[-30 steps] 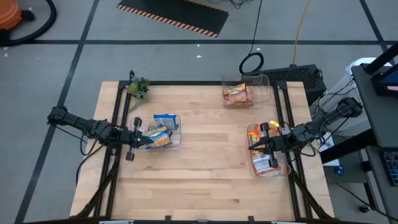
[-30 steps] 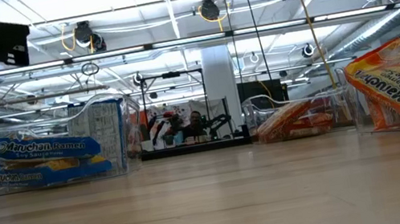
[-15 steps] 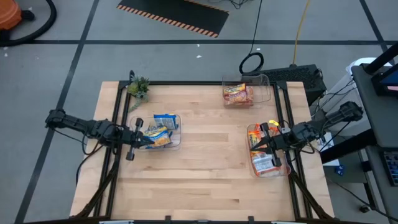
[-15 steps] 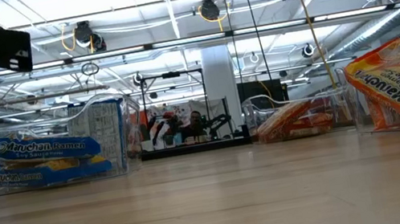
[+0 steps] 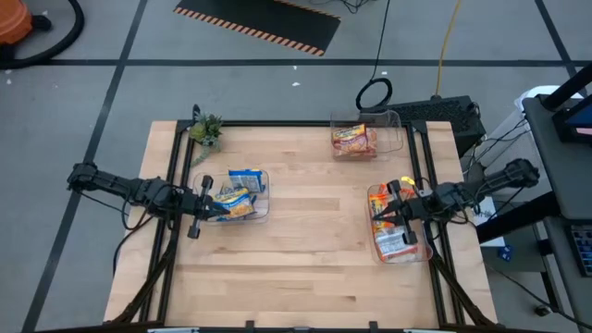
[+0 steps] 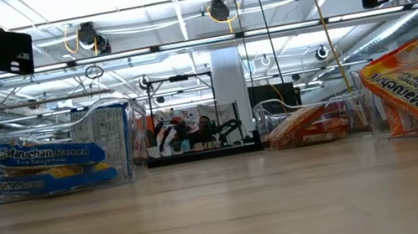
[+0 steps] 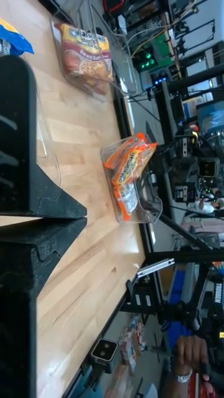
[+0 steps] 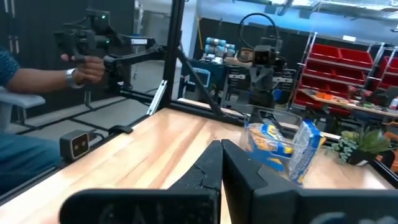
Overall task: Sort Maruchan noodles
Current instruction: Return to Home Position
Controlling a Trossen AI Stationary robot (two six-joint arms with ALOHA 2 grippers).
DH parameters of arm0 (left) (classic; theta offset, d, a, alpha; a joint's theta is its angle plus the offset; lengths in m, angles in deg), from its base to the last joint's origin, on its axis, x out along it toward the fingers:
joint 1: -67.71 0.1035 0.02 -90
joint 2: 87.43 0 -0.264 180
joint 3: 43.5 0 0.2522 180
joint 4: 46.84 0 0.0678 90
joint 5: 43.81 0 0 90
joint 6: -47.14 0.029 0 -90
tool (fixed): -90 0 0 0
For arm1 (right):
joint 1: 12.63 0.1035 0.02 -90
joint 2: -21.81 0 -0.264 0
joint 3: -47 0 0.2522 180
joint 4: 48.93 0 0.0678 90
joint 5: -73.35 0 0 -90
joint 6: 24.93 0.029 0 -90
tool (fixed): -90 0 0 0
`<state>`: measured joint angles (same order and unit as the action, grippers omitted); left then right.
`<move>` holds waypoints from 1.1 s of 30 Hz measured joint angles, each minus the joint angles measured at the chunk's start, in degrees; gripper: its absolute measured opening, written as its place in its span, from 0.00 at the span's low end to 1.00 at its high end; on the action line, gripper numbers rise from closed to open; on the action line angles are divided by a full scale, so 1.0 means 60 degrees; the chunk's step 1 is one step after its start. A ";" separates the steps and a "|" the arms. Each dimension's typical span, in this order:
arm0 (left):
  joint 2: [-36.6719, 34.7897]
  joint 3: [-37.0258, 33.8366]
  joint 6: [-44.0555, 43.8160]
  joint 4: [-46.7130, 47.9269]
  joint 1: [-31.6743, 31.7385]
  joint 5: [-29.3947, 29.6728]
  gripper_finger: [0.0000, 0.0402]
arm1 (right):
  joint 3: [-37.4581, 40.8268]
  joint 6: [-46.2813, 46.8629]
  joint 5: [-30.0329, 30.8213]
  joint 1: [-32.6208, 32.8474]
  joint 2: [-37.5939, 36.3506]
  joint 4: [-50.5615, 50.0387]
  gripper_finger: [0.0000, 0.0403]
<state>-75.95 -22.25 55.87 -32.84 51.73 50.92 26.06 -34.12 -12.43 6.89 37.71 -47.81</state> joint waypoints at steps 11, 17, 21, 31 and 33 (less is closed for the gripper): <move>0.0000 0.0000 -0.0018 -0.0002 0.0000 0.0000 0.01 | 0.0098 0.0150 -0.0748 -0.0445 -0.0687 -0.0424 0.00; 0.0000 0.0000 -0.0047 -0.0006 0.0002 0.0004 0.01 | 0.0674 0.0451 -0.0692 -0.0962 -0.1102 -0.0500 0.00; 0.0000 0.0000 -0.0051 -0.0006 0.0002 0.0004 0.01 | 0.0707 0.0528 -0.0725 -0.1361 -0.1376 -0.0538 0.00; 0.0000 0.0000 -0.0098 0.0000 -0.0001 0.0004 0.01 | 0.0688 0.0152 -0.0953 -0.1874 -0.2347 -0.0949 0.00; 0.0000 0.0002 -0.0202 0.0044 0.0002 -0.0016 0.01 | 0.0691 0.0152 -0.0956 -0.2003 -0.2531 -0.1270 0.00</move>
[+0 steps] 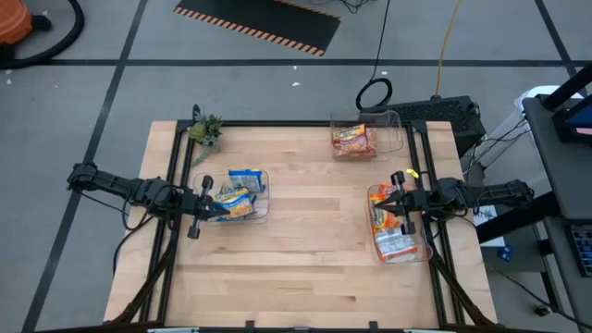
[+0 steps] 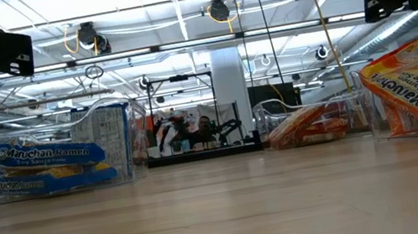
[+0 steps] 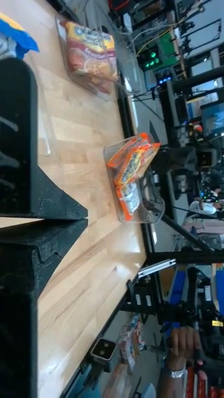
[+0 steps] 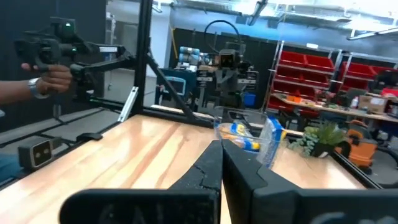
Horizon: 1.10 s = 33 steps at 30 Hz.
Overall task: Sort Maruchan noodles
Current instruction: Return to Home Position
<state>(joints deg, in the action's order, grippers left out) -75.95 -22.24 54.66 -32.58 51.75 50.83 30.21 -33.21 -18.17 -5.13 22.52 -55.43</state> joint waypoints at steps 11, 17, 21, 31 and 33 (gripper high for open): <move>0.0000 0.0001 -0.0086 0.0149 0.0000 -0.0024 0.01 | 0.0329 0.0092 0.0014 -0.0142 -0.0091 -0.0026 0.00; 0.0000 0.0001 -0.0049 0.0150 0.0000 -0.0024 0.01 | 0.0339 0.0367 0.0244 -0.0142 -0.0091 -0.0331 0.00; 0.0000 0.0001 -0.0046 0.0150 0.0000 -0.0024 0.01 | 0.0343 0.0683 0.0235 -0.0142 -0.0073 -0.0976 0.00; 0.0001 0.0001 0.0115 0.0155 -0.0002 -0.0024 0.01 | 0.0354 0.0657 0.0555 -0.0142 -0.0010 -0.0968 0.00; 0.0000 0.0001 0.0260 0.0165 -0.0002 -0.0028 0.01 | 0.0354 0.0515 0.0699 -0.0142 -0.0010 -0.0950 0.00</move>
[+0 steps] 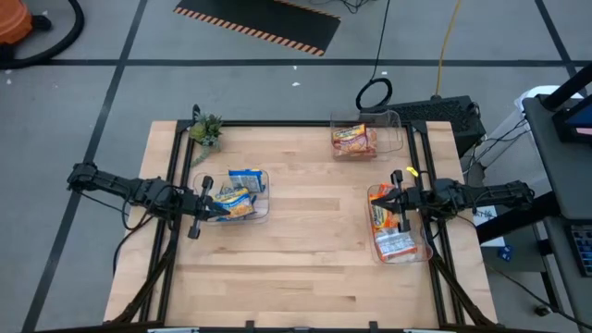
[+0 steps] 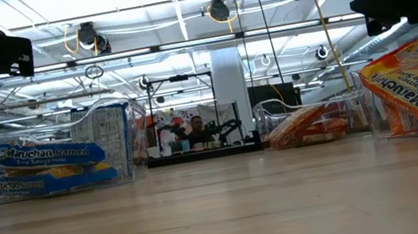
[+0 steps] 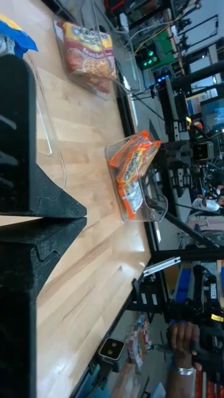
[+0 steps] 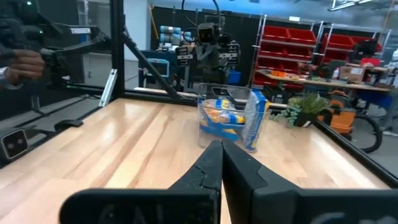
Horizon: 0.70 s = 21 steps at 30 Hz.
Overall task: Sort Maruchan noodles
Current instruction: Return to Home Position
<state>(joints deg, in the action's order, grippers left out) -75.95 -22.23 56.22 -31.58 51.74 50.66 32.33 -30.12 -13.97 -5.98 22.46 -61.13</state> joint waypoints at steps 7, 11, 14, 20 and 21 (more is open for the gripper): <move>-0.0002 -0.0717 0.0189 -0.0751 0.0202 -0.0015 0.01 | 0.0004 -0.0030 0.0032 0.0000 0.0000 0.0002 0.00; 0.0027 -0.1158 -0.0148 -0.0787 0.0835 -0.0031 0.01 | 0.0004 -0.0034 0.0040 0.0001 0.0004 0.0003 0.00; -0.0012 -0.1158 -0.0355 -0.0915 0.1283 -0.0475 0.01 | 0.0004 -0.0034 0.0050 0.0004 0.0004 0.0105 0.00; -0.0011 -0.1158 0.0025 -0.1828 0.1823 -0.1652 0.01 | 0.0004 -0.0034 0.0061 0.0004 0.0001 0.0110 0.00; -0.0011 -0.1158 0.0090 -0.1885 0.1901 -0.1717 0.01 | 0.0004 -0.0034 0.0061 0.0004 0.0004 0.0110 0.00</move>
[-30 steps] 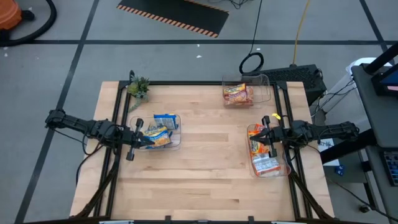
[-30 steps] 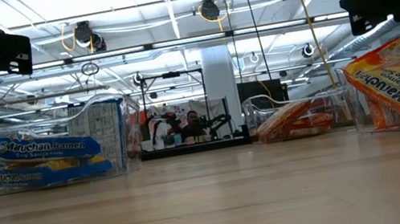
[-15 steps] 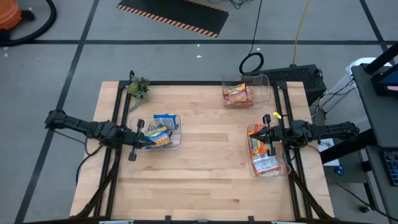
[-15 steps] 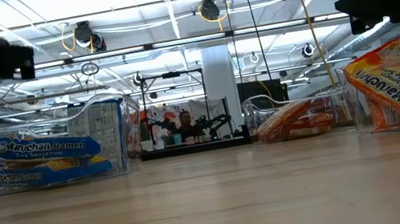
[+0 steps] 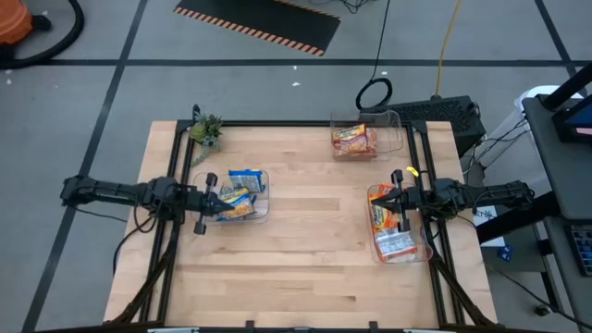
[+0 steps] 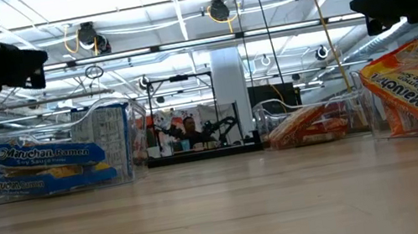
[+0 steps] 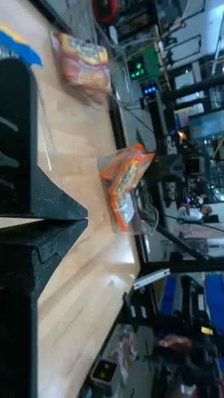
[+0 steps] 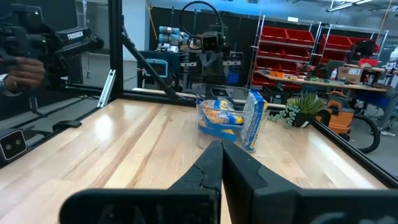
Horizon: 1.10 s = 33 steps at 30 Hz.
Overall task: Sort Maruchan noodles
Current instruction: Return to Home Position
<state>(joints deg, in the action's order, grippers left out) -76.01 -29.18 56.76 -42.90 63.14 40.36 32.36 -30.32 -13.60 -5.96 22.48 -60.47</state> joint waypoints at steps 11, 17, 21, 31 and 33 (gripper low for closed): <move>-0.0484 0.0000 -0.0050 0.0661 0.0813 -0.0143 0.01 | 0.0000 0.0000 -0.0007 0.0000 -0.0004 0.0004 0.00; -0.1471 0.0011 -0.0075 0.1337 0.0981 -0.0267 0.01 | 0.0002 0.0000 -0.0011 0.0002 -0.0004 0.0005 0.00; -0.1889 0.0275 -0.0130 0.2086 0.1045 0.0040 0.01 | 0.0004 0.0000 -0.0015 0.0000 -0.0003 0.0007 0.00; -0.1840 0.0401 -0.0923 0.2476 0.1023 -0.0144 0.01 | 0.0004 0.0004 -0.0019 0.0004 -0.0004 0.0008 0.00; -0.1858 0.0398 -0.0711 0.2441 0.1016 -0.0168 0.01 | 0.0004 0.0004 -0.0019 0.0000 -0.0004 0.0011 0.00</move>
<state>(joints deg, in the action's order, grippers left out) -87.16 -26.79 52.49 -28.25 69.23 39.35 32.38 -30.30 -13.71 -5.95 22.46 -60.40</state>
